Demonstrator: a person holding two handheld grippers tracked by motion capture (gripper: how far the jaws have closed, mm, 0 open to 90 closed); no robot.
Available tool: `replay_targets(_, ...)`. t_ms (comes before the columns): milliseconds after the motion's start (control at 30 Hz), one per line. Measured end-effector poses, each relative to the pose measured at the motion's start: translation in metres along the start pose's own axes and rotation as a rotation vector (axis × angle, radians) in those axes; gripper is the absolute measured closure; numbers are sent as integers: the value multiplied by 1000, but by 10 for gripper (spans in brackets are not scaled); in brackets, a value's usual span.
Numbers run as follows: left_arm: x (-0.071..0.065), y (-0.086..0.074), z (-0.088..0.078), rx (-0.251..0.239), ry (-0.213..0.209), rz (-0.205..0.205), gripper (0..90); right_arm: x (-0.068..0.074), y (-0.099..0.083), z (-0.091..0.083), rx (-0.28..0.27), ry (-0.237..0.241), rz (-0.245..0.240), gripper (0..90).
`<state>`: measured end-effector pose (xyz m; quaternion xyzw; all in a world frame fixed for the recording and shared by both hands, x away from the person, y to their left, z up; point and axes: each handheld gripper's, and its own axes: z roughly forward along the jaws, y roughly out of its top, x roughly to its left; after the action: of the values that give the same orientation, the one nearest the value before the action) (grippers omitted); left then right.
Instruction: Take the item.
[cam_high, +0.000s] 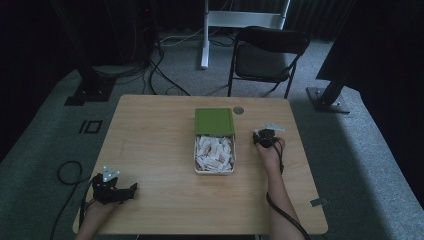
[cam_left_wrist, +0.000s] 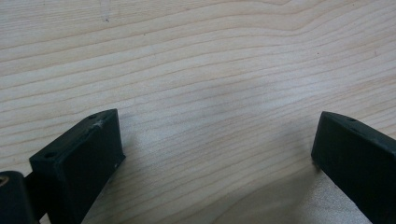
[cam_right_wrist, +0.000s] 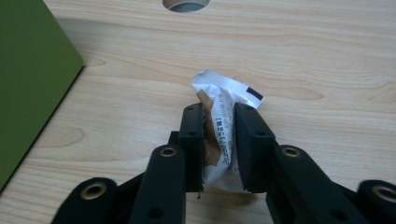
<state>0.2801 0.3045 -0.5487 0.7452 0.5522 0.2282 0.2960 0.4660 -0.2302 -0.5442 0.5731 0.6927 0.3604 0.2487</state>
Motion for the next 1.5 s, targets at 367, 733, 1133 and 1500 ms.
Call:
replay_targets(367, 0, 0, 0, 0, 0, 0, 28, 2, 3, -16, -52, 65, 24, 438)
replay_targets(733, 0, 0, 0, 0, 0, 0, 27, 3, -11, -36, -76, 97, 2, 294)
replay_targets(1133, 0, 0, 0, 0, 0, 0, 28, -3, -47, -55, -49, 106, 20, 211)
replay_targets(1500, 0, 0, 0, -1, 0, 0, 28, -5, -68, -85, 16, 81, 22, 175)
